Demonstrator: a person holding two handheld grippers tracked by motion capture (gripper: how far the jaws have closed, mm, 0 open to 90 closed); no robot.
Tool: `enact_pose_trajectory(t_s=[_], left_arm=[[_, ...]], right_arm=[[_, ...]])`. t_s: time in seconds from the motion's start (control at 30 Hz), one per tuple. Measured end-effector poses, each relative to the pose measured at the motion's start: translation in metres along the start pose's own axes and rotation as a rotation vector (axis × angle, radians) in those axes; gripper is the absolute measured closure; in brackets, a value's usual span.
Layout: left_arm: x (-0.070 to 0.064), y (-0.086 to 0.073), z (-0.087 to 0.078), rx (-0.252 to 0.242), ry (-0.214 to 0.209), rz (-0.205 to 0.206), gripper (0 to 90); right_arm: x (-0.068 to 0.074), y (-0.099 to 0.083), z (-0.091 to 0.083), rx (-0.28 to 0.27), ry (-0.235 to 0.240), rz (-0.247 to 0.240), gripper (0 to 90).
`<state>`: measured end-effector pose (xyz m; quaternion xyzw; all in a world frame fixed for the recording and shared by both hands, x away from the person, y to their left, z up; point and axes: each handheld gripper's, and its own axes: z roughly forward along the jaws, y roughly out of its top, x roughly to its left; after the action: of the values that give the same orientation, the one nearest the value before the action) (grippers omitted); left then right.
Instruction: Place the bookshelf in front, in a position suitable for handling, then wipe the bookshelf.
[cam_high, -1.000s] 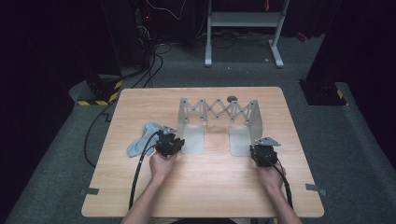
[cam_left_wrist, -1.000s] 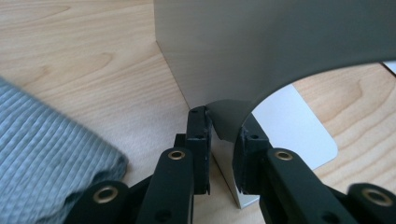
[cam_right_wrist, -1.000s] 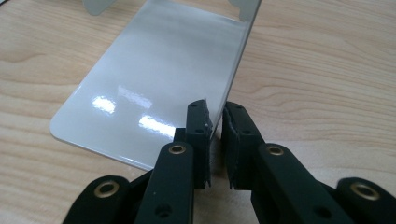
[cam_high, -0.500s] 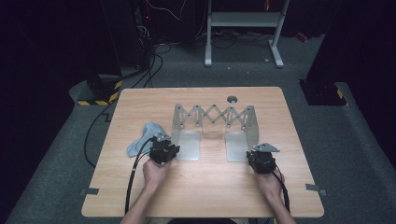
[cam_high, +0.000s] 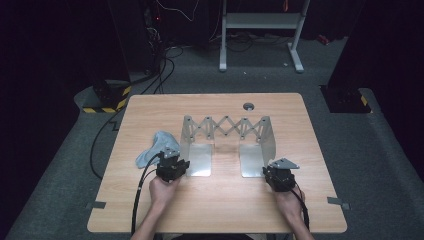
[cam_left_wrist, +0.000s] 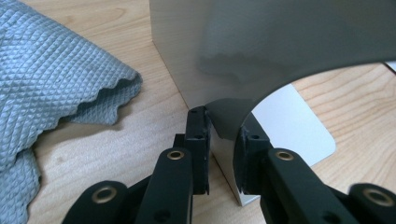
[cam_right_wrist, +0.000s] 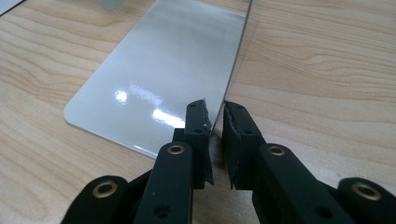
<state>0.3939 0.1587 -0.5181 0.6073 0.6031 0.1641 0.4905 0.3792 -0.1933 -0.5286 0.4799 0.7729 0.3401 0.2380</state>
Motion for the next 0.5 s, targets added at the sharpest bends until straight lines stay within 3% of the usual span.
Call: enact_pose_trajectory(t_s=[0.27,0.5], left_arm=[[0.0,-0.0009,-0.0014,-0.003,0.004,-0.002,78.0],[-0.0013,-0.001,-0.0005,-0.011,0.003,-0.013,77.9]], right_arm=[[-0.0012,-0.0004,0.0001,-0.004,0.009,-0.009,79.6],[-0.0058,0.0049,0.0058,-0.014,-0.003,0.0,69.6]])
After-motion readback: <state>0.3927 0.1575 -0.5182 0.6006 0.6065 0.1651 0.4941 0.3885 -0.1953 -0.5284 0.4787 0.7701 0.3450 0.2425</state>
